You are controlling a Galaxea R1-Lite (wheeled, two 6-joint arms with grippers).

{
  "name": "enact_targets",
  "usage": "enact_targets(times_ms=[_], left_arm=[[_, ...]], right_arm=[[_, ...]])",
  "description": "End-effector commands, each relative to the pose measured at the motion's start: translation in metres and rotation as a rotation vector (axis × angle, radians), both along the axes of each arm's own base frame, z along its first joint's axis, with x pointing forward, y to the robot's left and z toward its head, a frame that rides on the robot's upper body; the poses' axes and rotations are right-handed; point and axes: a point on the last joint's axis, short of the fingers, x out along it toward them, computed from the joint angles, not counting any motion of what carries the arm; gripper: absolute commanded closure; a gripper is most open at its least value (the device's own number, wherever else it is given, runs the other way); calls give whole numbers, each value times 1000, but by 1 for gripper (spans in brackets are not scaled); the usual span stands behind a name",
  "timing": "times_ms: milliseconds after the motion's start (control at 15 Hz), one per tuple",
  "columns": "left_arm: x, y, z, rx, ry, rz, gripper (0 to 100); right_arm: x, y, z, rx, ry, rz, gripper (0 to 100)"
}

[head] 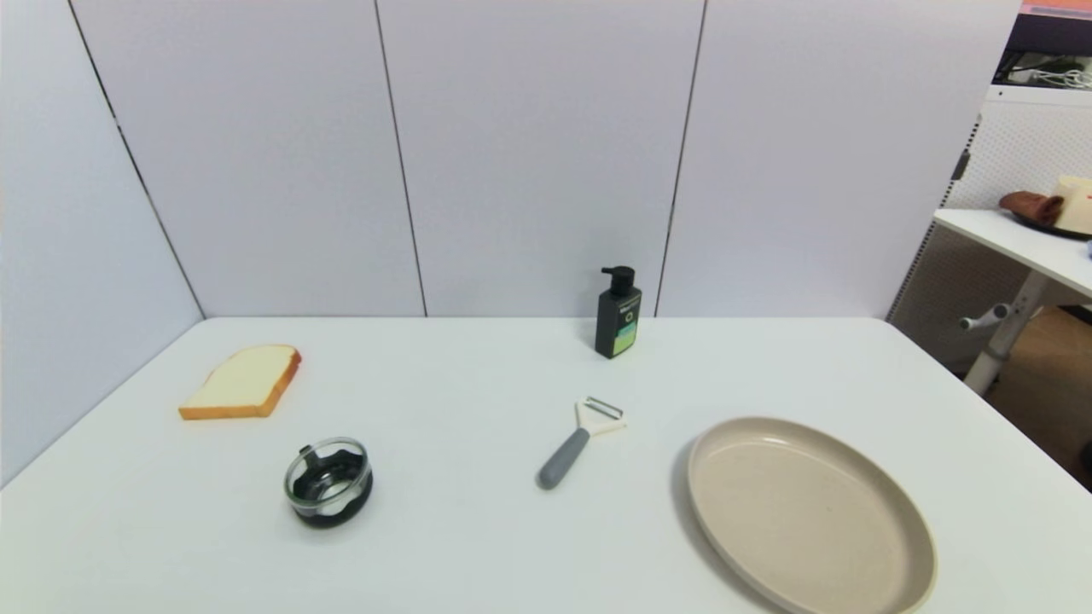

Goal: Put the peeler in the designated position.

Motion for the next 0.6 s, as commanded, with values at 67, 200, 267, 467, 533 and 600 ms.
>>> enact_targets(times_ms=[67,200,267,467,533,600], left_arm=[[0,0,0,0,1,-1,0],[0,0,0,0,1,-1,0],[0,0,0,0,1,-1,0],[0,0,0,0,1,-1,0],[0,0,0,0,1,-1,0],[0,0,0,0,1,-1,0]], right_arm=[[0,0,0,0,-2,0,0],[0,0,0,0,1,0,0],[0,0,0,0,-1,0,0],[0,0,0,0,-1,0,0],[0,0,0,0,-1,0,0],[0,0,0,0,-1,0,0]])
